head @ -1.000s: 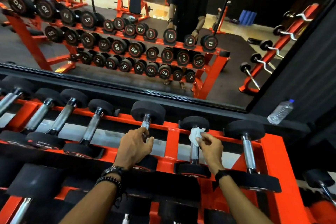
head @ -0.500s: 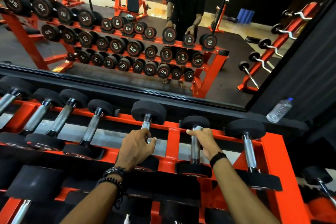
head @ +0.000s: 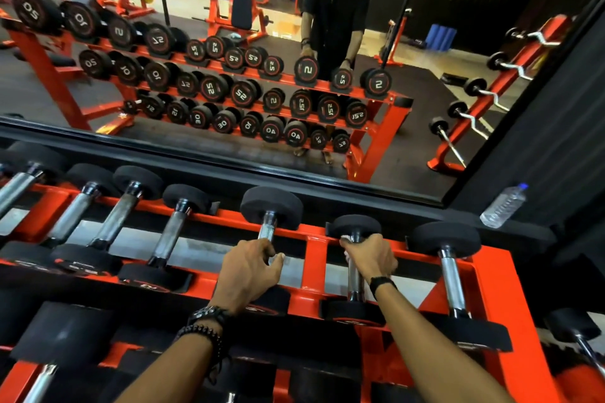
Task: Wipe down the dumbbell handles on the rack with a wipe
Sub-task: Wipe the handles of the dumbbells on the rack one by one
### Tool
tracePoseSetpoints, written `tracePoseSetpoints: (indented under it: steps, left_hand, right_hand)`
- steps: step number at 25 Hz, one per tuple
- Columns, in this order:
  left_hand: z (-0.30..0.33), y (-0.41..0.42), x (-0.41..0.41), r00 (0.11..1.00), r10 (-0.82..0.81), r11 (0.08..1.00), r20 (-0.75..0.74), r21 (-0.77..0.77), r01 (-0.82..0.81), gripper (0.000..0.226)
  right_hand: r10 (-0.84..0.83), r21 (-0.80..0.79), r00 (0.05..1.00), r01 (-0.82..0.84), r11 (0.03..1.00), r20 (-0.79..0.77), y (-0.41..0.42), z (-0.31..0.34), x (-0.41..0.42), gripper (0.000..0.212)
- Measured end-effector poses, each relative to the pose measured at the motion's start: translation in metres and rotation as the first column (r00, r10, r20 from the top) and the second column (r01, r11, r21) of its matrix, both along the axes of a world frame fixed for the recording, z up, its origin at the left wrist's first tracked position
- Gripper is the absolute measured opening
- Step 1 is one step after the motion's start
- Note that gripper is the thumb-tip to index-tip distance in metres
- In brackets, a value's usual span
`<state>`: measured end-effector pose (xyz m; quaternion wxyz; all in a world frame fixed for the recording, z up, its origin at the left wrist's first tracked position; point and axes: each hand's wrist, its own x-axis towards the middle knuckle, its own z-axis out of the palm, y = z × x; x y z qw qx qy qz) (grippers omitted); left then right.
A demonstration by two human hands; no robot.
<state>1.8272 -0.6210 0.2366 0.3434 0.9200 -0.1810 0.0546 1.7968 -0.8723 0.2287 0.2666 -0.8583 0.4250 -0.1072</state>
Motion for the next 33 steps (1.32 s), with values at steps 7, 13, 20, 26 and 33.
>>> tracePoseSetpoints:
  steps: [7,13,20,26,33]
  left_hand:
    - [0.0,-0.001,0.001,1.0,0.01,1.0,0.007,-0.002,-0.01,0.025]
    - [-0.004,-0.001,0.001,1.0,0.013,1.0,0.011,0.009,-0.013,0.026]
    - [-0.005,0.0,0.001,1.0,0.004,1.0,0.023,0.018,-0.004,0.027]
    - [-0.01,-0.001,0.005,1.0,-0.01,0.999,0.015,0.042,0.009,0.028]
    - [-0.002,-0.001,0.005,0.999,-0.034,0.997,-0.015,0.062,0.035,0.032]
  right_hand:
    - [-0.019,0.052,0.933,0.0,0.999,0.359,0.009,0.003,-0.024,0.033]
    - [-0.386,0.634,0.863,0.104,0.766,0.326,-0.004,-0.007,-0.007,0.025]
    - [-0.248,0.224,0.855,0.159,0.962,0.455,0.015,0.009,-0.018,0.007]
    - [-0.019,0.159,0.976,-0.016,0.987,0.218,0.021,-0.005,-0.008,0.024]
    - [0.16,-0.137,0.987,-0.156,0.978,0.013,0.022,0.013,-0.03,0.02]
